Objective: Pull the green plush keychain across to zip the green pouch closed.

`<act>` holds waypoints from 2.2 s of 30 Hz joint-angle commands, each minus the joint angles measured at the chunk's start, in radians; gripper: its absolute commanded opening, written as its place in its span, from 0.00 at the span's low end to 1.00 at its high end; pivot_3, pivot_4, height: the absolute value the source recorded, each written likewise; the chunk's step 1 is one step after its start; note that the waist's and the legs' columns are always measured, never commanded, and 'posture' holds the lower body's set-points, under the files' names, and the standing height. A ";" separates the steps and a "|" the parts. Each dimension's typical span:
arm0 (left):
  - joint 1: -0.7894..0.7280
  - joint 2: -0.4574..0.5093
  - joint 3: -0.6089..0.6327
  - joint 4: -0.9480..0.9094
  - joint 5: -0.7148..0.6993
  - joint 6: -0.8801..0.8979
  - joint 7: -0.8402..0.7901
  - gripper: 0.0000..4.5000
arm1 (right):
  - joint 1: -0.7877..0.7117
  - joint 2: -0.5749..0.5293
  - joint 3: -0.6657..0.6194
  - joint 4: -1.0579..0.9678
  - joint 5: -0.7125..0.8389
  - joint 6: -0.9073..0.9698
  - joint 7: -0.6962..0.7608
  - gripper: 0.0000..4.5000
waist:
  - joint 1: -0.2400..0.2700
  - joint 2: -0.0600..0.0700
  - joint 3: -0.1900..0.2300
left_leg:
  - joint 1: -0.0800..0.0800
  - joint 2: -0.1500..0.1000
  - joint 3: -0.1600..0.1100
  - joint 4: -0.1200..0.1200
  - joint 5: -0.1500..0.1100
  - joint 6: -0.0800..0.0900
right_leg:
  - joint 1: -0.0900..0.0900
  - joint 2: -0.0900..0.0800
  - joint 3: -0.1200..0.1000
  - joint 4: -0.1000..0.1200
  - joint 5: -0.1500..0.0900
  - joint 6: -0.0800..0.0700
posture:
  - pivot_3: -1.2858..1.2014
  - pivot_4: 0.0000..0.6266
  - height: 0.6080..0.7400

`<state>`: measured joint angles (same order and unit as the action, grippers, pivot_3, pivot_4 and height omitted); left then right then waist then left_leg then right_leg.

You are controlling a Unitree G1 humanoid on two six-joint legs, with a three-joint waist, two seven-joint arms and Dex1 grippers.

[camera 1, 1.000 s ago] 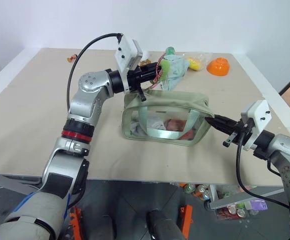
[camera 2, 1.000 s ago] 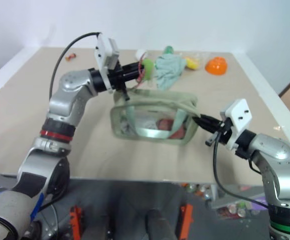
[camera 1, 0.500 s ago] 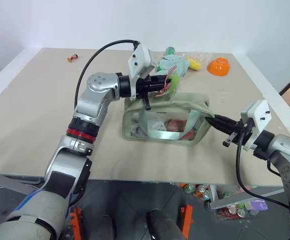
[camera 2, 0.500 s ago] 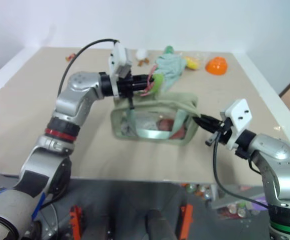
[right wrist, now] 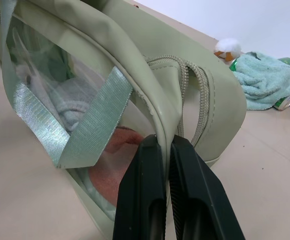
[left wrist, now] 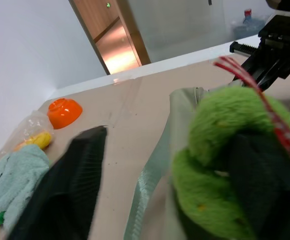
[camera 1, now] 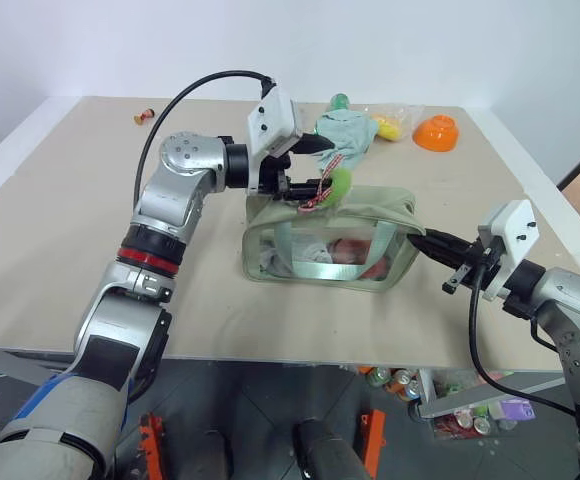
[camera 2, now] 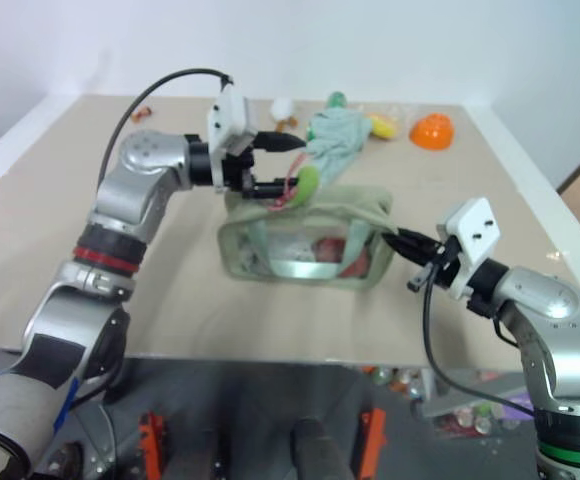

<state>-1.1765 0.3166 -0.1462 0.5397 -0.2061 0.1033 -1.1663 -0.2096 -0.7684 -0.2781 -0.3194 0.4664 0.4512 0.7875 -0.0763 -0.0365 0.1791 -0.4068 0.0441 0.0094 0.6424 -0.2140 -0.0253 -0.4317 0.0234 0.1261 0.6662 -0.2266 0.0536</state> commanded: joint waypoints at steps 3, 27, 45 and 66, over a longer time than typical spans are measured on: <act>-0.041 0.033 0.024 0.020 0.004 -0.032 -0.015 0.99 | -0.023 0.003 0.007 -0.005 0.004 -0.018 0.003 0.00 | -0.001 0.000 0.000 | 0.000 0.000 0.000 0.000 0.000 0.000 | 0.000 0.000 0.000 0.000 0.000 0.000 | 0.52 0.24 1.00; 0.009 0.168 0.090 -0.061 -0.013 0.075 0.003 0.99 | -0.046 -0.001 0.024 0.017 -0.002 -0.019 0.012 0.00 | -0.004 0.000 0.000 | 0.000 0.001 0.000 0.000 0.000 0.000 | -0.001 0.000 0.000 0.000 0.000 0.000 | 0.52 0.24 1.00; 0.506 0.273 0.280 -0.656 -0.311 0.486 0.150 0.99 | -0.058 -0.016 0.037 0.039 -0.003 -0.028 0.040 0.00 | -0.001 0.000 0.000 | 0.000 0.003 -0.001 0.002 0.000 0.000 | -0.001 0.002 -0.002 0.003 0.001 -0.002 | 0.52 0.24 1.00; 0.541 0.185 0.145 -0.577 -0.244 0.360 0.223 0.19 | -0.044 -0.022 0.023 0.014 0.006 -0.017 0.035 0.00 | -0.005 0.000 0.000 | 0.005 0.003 -0.001 0.007 0.000 0.000 | 0.007 0.003 0.000 0.003 0.001 -0.003 | 0.52 0.24 1.00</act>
<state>-0.6063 0.4952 -0.0045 -0.0307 -0.4522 0.4925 -0.9311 -0.2505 -0.7764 -0.2390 -0.2622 0.4638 0.4357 0.8214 -0.0813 -0.0361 0.1789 -0.4016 0.0473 0.0085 0.6498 -0.2143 -0.0251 -0.4247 0.0263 0.1256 0.6687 -0.2253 0.0507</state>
